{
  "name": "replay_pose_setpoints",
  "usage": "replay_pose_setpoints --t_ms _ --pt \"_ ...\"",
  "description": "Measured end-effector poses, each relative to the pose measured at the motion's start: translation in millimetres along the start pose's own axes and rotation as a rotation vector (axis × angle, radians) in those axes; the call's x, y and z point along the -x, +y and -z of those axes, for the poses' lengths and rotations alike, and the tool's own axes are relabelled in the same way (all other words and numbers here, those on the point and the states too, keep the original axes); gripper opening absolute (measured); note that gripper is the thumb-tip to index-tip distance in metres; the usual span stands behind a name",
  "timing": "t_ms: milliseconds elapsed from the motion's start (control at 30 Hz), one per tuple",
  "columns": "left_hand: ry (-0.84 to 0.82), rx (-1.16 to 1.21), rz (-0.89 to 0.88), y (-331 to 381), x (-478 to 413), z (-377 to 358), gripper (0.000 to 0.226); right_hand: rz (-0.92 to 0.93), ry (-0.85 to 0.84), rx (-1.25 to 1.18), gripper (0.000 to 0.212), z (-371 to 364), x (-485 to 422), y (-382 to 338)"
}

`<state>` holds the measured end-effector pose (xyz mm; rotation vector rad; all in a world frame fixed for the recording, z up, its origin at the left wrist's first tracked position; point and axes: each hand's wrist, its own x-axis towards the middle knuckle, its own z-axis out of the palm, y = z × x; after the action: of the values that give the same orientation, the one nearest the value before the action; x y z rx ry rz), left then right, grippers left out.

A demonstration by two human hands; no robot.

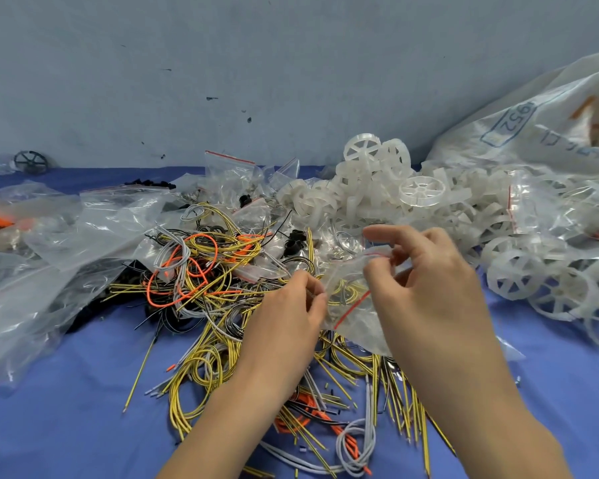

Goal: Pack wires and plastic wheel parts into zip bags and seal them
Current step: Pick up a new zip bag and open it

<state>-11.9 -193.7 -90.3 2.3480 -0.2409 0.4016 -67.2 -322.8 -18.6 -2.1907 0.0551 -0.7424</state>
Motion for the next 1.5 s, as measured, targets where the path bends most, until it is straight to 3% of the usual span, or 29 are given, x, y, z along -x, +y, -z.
replay_pose_setpoints --t_ms 133,267,467,567,667,767,900,1033,1233,1500 --pt "0.001 0.01 0.004 -5.1 -3.3 1.6 0.006 0.01 -0.236 0.114 0.052 -11.1 4.5 7.4" --pt "-0.007 0.027 0.009 -10.0 -8.1 1.7 0.007 0.028 -0.377 0.138 0.057 -21.3 7.9 17.7" --pt "-0.095 0.066 -0.022 -13.0 -11.8 11.6 0.006 -0.016 -0.348 0.124 0.049 -30.6 3.0 31.9" --pt "-0.063 0.064 -0.003 -21.0 -13.1 28.4 0.011 -0.059 -0.367 0.137 0.046 -34.2 1.8 35.1" --pt "-0.036 -0.087 -0.006 -35.1 -12.5 45.7 0.016 -0.091 -0.369 0.177 0.038 -34.9 1.3 38.5" --pt "-0.151 -0.246 0.008 -48.0 -8.9 54.9 0.017 -0.112 -0.322 0.213 0.018 -34.4 1.3 38.1" --pt "-0.272 -0.356 0.019 -51.8 -2.1 56.5 0.036 -0.123 -0.294 0.248 0.023 -34.6 0.8 36.5" --pt "-0.271 -0.406 0.044 -50.6 -0.5 54.0 0.034 -0.146 -0.326 0.204 0.024 -32.9 0.4 38.9" --pt "-0.159 -0.401 -0.008 -49.3 -1.2 57.3 0.016 -0.181 -0.379 0.202 0.027 -32.5 -4.5 49.8" --pt "0.174 -0.039 0.035 -42.9 -12.2 74.7 0.02 -0.188 -0.326 0.152 0.037 -28.1 -9.1 53.0"
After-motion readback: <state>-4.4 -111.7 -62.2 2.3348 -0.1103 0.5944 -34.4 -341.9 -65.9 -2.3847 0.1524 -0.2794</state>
